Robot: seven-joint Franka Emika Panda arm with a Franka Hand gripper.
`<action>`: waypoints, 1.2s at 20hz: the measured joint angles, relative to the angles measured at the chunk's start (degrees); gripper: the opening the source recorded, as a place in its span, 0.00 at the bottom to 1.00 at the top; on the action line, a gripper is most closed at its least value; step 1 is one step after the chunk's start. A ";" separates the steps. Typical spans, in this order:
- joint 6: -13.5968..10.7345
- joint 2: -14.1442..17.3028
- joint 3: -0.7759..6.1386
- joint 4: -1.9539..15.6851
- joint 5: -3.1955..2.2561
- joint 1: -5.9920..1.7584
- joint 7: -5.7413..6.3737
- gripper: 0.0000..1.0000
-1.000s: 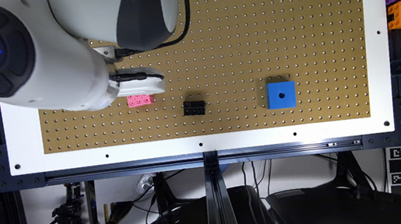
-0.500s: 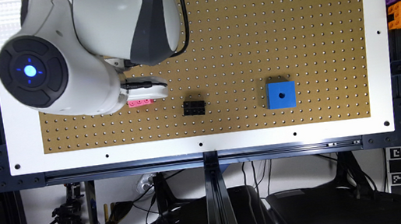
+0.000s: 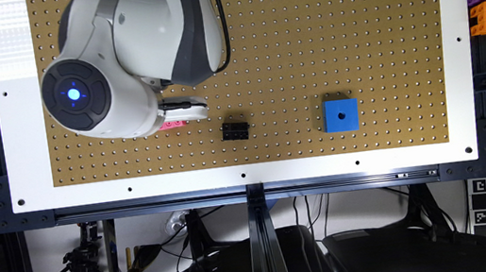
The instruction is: Pick up pink block.
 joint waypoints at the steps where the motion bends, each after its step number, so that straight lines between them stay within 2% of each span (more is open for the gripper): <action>1: 0.90 0.90 0.00 0.05 0.00 0.01 0.00 1.00; 3: 1.83 1.79 0.09 0.49 0.01 0.03 0.00 1.00; 8: 1.76 3.19 0.45 2.62 0.01 0.14 0.00 1.00; 9: 1.77 3.55 0.54 3.26 0.01 0.13 0.00 0.00; 24: 0.98 3.01 0.55 3.26 0.01 0.12 0.00 0.00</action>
